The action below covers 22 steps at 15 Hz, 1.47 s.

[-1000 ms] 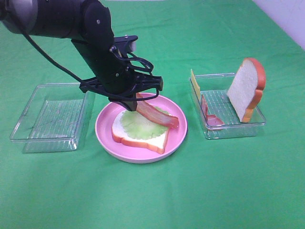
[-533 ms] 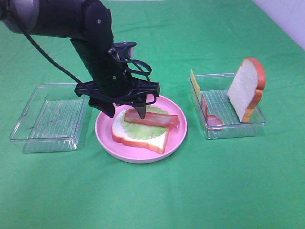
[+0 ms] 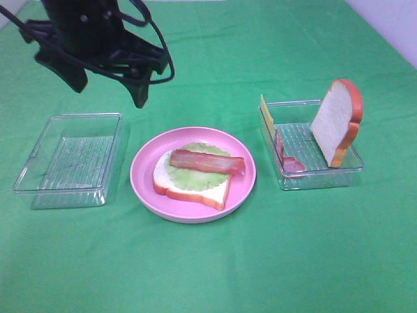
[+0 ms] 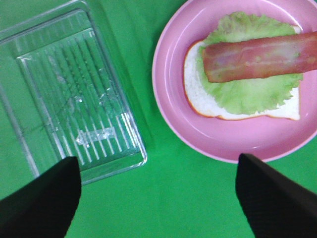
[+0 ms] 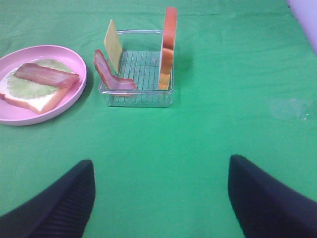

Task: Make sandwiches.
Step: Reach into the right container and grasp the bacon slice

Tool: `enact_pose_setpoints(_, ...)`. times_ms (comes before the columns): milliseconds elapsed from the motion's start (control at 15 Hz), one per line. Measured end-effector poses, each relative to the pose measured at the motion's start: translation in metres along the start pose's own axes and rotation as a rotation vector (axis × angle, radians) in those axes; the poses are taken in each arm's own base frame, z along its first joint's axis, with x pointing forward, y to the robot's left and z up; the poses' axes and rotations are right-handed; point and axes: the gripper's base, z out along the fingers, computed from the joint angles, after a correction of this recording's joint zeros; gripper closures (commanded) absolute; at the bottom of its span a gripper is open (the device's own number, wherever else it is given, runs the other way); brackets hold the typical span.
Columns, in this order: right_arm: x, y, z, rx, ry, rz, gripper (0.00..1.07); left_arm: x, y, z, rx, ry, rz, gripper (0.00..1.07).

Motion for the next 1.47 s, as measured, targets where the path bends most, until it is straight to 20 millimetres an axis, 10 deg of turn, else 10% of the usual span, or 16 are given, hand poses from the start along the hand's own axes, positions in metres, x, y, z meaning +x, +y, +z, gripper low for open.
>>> enact_pose_setpoints(400,0.0,0.0,0.0,0.0,0.0,0.0,0.36,0.058,0.011,-0.138,0.099,-0.265,0.034,0.26)
enact_pose_setpoints(1467,0.0,0.0,0.0,0.0,0.0,0.0,0.36,0.316,0.107,-0.129,0.159,-0.499,0.039,0.26)
